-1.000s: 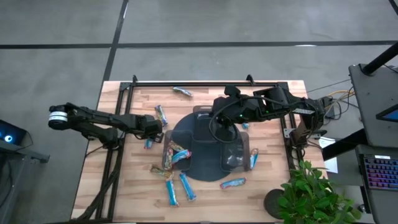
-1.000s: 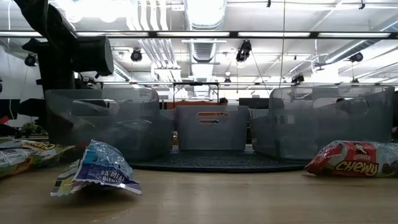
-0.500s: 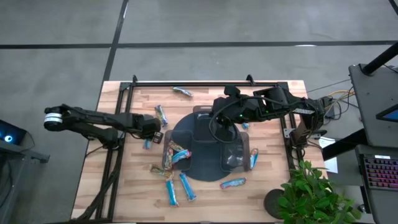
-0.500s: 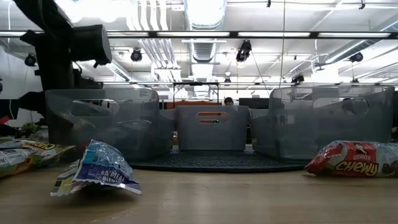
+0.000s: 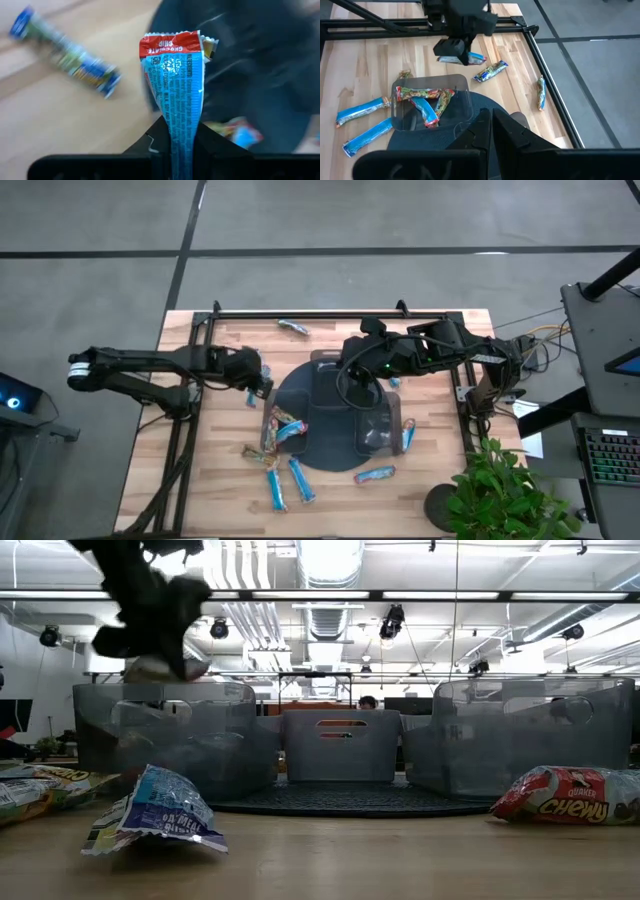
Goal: Pick and place Granola Bars by type
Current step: Put the red granola bar into the bottom left black bin
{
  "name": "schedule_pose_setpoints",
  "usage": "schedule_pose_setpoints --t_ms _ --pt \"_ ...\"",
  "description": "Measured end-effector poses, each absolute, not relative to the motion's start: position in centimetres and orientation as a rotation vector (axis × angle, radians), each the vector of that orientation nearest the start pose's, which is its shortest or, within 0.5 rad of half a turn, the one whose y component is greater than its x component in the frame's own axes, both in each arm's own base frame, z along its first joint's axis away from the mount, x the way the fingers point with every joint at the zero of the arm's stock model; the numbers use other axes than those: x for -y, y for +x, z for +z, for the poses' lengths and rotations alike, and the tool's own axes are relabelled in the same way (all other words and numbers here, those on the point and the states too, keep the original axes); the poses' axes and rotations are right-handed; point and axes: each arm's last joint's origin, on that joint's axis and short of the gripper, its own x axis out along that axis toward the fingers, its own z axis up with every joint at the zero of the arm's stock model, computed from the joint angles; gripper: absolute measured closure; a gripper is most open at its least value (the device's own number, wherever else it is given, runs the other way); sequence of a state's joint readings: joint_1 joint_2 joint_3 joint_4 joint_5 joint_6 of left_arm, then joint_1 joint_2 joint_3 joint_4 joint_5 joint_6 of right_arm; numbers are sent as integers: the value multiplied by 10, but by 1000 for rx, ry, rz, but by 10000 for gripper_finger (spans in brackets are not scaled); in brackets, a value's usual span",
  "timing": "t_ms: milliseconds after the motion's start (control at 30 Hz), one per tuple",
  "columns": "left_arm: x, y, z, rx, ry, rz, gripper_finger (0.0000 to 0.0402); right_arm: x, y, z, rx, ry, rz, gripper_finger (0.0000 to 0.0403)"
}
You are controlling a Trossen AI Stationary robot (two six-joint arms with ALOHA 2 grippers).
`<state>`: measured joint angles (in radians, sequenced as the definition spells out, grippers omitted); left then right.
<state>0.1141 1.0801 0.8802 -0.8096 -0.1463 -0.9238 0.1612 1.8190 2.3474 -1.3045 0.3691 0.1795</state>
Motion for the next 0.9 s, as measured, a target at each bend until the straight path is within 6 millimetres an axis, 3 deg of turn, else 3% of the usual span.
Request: schedule_pose_setpoints --t_ms 100,233,467,667,900 --pt "-26 205 276 -750 -831 600 376 -43 331 468 -728 -37 -262 394" --pt "-22 215 276 -678 -897 463 376 -43 331 468 -729 -40 -261 394" --pt "-10 230 256 -681 -962 401 376 -43 331 468 -731 -52 -256 394" --pt "1 240 228 -807 -1019 401 376 -43 331 468 -731 -55 -255 394" --pt "15 259 216 -838 -1032 283 357 -43 331 469 -731 -57 -254 394"
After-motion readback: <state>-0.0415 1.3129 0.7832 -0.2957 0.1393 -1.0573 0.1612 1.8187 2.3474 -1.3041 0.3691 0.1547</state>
